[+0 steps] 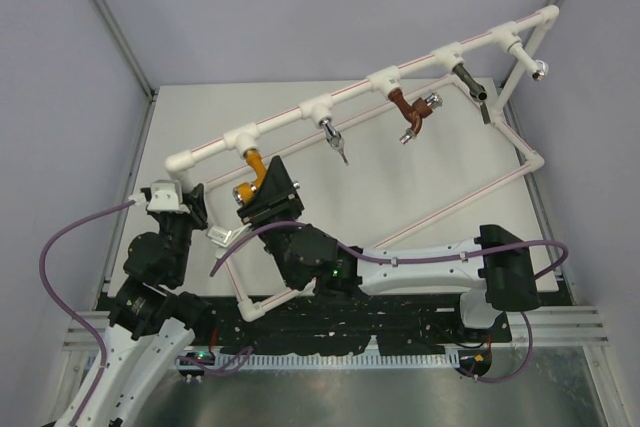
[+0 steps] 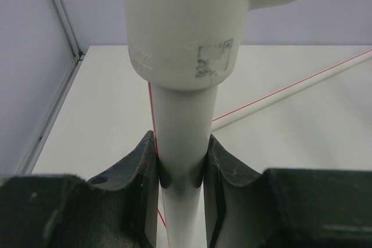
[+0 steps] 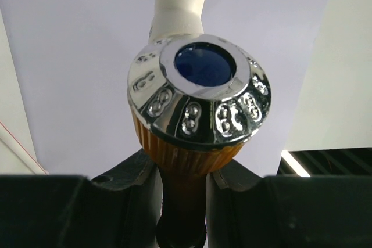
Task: Install the water faucets
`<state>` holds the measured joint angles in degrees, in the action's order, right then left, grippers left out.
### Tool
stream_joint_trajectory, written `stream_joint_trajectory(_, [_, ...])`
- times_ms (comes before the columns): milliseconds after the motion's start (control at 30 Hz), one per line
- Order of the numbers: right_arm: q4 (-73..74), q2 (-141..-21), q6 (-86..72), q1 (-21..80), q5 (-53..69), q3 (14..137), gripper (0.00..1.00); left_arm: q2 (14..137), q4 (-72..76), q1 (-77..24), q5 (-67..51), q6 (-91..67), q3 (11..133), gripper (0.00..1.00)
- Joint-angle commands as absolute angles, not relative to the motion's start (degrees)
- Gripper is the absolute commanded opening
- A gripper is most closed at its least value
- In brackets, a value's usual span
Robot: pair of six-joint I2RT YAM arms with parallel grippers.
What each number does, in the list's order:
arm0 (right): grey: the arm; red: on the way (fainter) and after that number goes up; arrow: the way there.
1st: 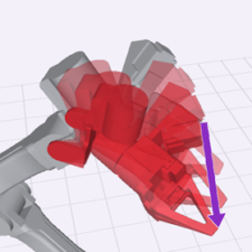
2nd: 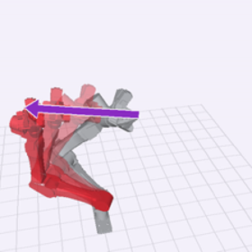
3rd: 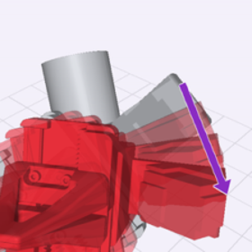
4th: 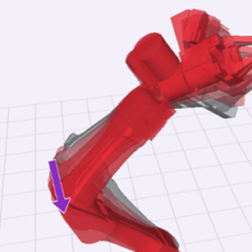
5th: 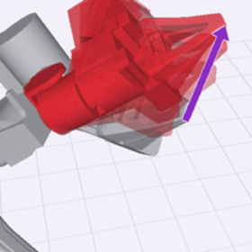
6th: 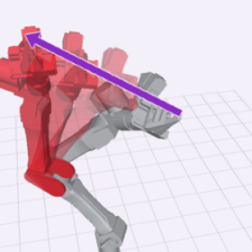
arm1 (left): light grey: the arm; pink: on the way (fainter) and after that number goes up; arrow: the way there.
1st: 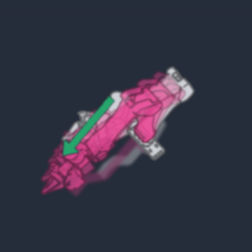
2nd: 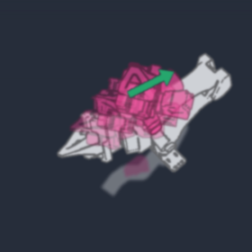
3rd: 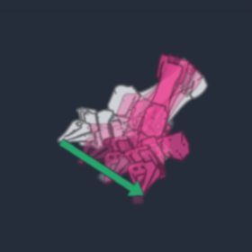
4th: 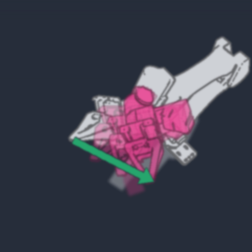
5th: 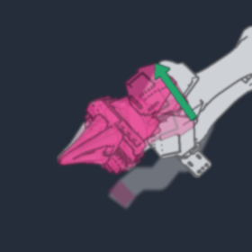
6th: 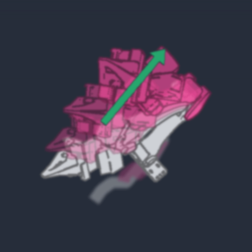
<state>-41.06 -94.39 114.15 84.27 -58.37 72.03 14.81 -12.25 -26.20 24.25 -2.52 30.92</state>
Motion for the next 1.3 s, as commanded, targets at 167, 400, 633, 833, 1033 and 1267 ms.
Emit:
stream_joint_trajectory(167, [-35.8,-96.7,114.5,83.1,-59.3,80.1,0.05,13.4,-11.7,-27.2,20.6,-2.8,31.3,0.00])
stream_joint_trajectory(400, [-31.8,-98.5,110.7,82.9,-59.7,83.0,0.05,13.2,-11.7,-27.2,20.3,-3.0,31.1,0.00])
stream_joint_trajectory(633, [-30.8,-97.6,105.0,81.7,-61.2,81.6,0.05,13.2,-11.8,-27.2,20.2,-3.0,31.1,0.00])
stream_joint_trajectory(833, [-28.2,-92.5,97.7,80.2,-58.8,76.8,0.05,13.2,-11.8,-27.3,20.3,-3.1,31.1,0.00])
stream_joint_trajectory(1033, [-29.1,-91.2,96.4,79.4,-57.7,74.6,0.05,13.4,-11.8,-27.2,20.3,-3.2,31.2,0.00])
stream_joint_trajectory(1267, [-30.1,-92.9,96.5,79.4,-57.6,76.1,0.05,13.4,-11.7,-27.3,20.2,-3.1,31.1,0.00])
